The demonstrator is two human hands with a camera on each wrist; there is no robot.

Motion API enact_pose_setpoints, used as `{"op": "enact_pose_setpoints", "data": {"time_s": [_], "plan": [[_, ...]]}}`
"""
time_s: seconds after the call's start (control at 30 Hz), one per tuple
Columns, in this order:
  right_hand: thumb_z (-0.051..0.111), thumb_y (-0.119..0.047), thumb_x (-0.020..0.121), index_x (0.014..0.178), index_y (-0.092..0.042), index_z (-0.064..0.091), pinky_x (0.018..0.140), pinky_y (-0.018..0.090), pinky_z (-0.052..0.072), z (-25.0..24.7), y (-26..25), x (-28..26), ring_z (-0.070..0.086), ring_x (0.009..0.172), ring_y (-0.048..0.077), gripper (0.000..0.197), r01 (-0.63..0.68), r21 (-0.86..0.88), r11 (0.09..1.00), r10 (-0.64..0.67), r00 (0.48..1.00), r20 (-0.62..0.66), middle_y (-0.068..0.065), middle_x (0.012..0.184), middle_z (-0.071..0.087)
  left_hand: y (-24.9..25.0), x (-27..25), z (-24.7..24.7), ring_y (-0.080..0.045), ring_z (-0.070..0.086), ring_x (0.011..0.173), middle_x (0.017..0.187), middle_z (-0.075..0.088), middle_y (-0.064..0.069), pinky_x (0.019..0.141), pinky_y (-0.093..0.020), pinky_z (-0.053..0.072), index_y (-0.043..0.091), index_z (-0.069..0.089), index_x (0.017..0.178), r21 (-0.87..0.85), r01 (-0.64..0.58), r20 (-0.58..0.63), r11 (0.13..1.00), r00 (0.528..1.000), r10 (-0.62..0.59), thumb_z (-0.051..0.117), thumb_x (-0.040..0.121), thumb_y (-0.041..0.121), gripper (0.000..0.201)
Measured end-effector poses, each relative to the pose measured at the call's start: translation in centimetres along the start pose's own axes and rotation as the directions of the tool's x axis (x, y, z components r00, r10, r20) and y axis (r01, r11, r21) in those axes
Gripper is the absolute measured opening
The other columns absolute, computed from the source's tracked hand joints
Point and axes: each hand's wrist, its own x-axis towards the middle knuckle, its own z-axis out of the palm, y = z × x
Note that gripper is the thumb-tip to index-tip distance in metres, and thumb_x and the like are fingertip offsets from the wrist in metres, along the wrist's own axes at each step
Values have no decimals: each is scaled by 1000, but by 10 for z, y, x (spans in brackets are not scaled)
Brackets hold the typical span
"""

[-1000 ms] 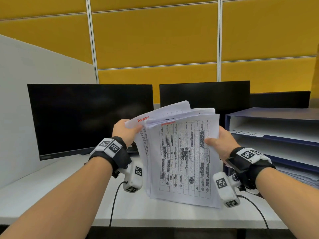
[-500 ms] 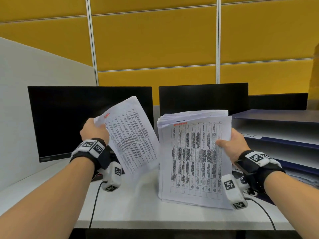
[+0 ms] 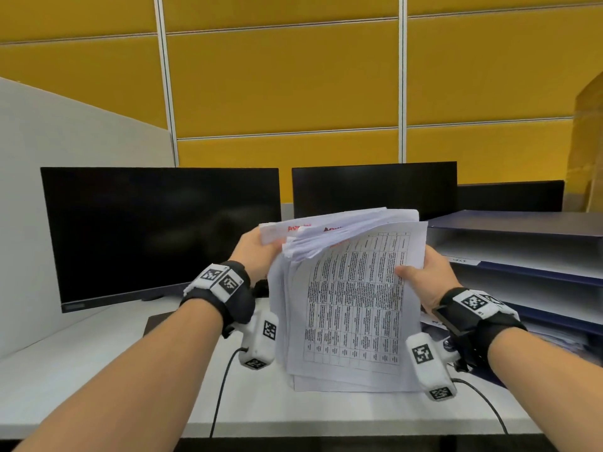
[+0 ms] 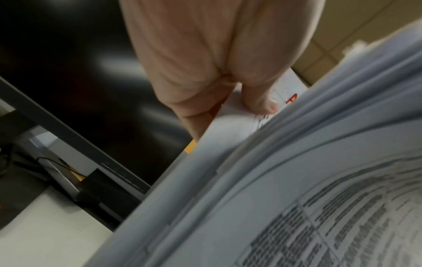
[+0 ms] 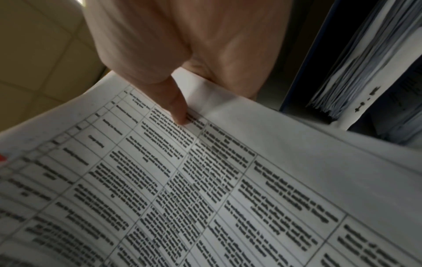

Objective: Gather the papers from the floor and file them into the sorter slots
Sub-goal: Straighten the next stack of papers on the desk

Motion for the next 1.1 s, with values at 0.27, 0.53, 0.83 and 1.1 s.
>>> {"op": "enact_pose_setpoints", "data": {"time_s": [0.27,0.53,0.83,1.1], "plan": [[64,-1,85,120,-12,56,82,35,52,7,6,5,62,103,21,38,6,17,1000,-6,1000,-12,4,113,65,5,2,32,-17,65,71,70,71,-3,63,-26,53,8,62,98,-386,300,123,872,954,-274,43,101,30,29],[64,1,84,119,-9,57,85,36,52,15,13,5,61,107,25,37,0,-43,999,-7,983,-183,10,118,64,-20,-6,25,-24,59,108,123,60,-11,93,-38,49,15,40,137,-221,250,184,943,960,-211,51,94,5,45],[62,-1,86,117,-14,55,79,27,51,16,-4,-3,59,98,16,34,110,-32,993,-114,981,-156,3,113,63,-11,-3,40,-19,69,93,102,71,-1,84,-41,56,16,62,108,-71,4,-66,997,998,-9,61,91,32,23],[63,-4,80,120,-19,47,90,35,53,34,-16,-1,50,106,22,45,109,-145,983,-128,984,-125,1,123,34,6,-23,59,-23,63,91,105,56,-7,80,-41,56,20,29,114,-146,-32,-127,989,992,13,51,94,13,30]]}}
